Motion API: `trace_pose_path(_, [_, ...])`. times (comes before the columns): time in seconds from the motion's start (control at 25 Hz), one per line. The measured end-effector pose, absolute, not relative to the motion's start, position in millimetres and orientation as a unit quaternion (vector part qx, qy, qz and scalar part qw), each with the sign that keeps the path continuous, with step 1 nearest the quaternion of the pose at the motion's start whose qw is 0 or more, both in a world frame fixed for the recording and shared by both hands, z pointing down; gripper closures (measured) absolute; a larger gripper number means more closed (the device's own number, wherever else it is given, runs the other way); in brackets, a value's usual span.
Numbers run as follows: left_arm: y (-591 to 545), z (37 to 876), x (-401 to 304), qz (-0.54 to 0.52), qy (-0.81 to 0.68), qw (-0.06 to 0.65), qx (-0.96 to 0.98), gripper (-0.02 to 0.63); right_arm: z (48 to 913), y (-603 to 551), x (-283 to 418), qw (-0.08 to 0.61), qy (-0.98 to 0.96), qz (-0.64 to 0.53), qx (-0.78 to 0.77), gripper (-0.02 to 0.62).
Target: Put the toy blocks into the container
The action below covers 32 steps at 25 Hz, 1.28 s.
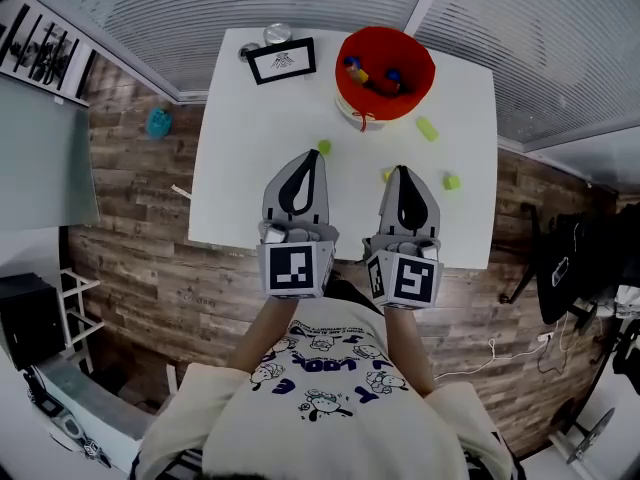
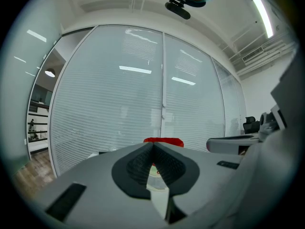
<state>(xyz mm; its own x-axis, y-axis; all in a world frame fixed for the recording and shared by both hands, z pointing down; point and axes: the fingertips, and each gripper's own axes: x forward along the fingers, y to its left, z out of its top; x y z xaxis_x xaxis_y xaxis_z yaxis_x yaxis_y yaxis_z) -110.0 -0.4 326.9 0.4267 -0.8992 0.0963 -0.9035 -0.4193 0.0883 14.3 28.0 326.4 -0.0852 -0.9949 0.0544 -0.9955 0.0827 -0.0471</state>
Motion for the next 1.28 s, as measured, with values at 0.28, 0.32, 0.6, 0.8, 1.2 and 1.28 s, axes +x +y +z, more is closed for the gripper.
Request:
trace_pose_path(0.28, [-20.0, 334.4, -113.2, 0.028, -0.531, 0.072, 0.844, 0.578, 334.0, 8.3, 10.8, 0.011, -0.732, 0.041, 0.679, 0.565])
trace_pose_path(0.32, [-22.7, 335.7, -112.8, 0.028, -0.53, 0.071, 0.844, 0.578, 335.2, 6.1, 11.0, 0.013, -0.731, 0.044, 0.681, 0.565])
trace_pose_path(0.6, [-35.4, 349.5, -109.0, 0.045, -0.516, 0.088, 0.851, 0.578, 345.1, -6.9, 10.9, 0.021, -0.722, 0.055, 0.689, 0.565])
trace_pose_path(0.8, [-39.7, 356.3, -110.7, 0.048, -0.515, 0.097, 0.85, 0.578, 351.4, -10.9, 10.2, 0.025, -0.718, 0.062, 0.693, 0.565])
trace_pose_path(1.2, [-38.0, 373.1, -108.2, 0.071, -0.51, 0.107, 0.85, 0.578, 365.8, -11.9, 7.4, 0.031, -0.721, 0.08, 0.688, 0.565])
trace_pose_path(1.28, [-37.8, 377.2, -108.0, 0.076, -0.513, 0.114, 0.848, 0.578, 368.1, -11.1, 7.7, 0.033, -0.721, 0.086, 0.687, 0.565])
